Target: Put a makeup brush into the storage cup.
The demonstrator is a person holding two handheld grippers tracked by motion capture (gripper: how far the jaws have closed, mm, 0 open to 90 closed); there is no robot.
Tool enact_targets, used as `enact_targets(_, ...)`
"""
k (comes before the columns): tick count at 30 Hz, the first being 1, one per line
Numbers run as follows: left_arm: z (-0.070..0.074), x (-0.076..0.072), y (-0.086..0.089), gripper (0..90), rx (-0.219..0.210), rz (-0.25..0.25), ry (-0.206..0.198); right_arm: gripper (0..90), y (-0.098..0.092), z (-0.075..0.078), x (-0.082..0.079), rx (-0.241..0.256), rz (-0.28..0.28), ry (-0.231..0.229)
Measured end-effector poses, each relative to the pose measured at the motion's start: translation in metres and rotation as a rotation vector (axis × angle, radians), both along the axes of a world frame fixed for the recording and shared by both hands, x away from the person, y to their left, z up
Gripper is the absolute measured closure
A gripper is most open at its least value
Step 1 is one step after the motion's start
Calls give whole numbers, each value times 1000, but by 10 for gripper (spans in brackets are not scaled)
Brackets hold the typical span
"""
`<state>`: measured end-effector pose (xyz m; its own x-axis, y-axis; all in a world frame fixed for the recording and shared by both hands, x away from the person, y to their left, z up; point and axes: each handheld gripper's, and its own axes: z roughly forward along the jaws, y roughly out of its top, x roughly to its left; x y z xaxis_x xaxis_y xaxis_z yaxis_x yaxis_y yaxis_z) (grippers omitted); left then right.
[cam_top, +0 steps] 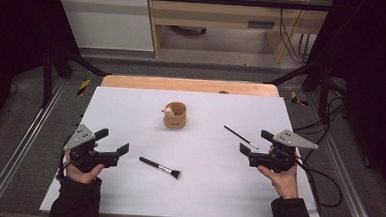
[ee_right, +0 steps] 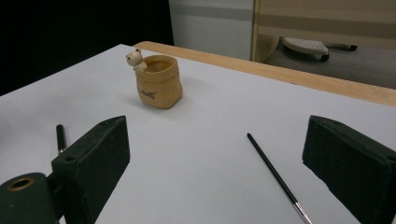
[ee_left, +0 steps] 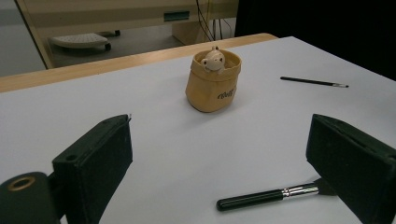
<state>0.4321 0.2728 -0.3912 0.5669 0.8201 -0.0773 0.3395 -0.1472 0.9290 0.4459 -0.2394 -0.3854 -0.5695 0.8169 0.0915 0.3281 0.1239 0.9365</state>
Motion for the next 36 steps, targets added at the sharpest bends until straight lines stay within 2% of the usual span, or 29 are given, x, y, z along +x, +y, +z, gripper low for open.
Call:
enact_targets(13, -5, 0, 2, 63, 15, 1, 13, 90, -2, -1, 1, -36, -20, 15)
enact_targets(15, -5, 0, 3, 63, 5, 5, 14, 95, 0, 0, 2, -53, -28, 22)
enact_targets(18, -6, 0, 3, 64, 12, 7, 20, 102, 3, 0, 2, -70, -24, 21)
enact_targets(28, -10, 2, -1, 63, 28, 2, 36, 105, 15, -2, 14, -105, -12, 46)
enact_targets(32, -11, 2, -1, 63, 33, 2, 40, 105, 22, -2, 20, -133, -17, 60)
enact_targets(36, -11, 2, 0, 64, 33, 2, 39, 109, 24, -1, 25, -127, -15, 76)
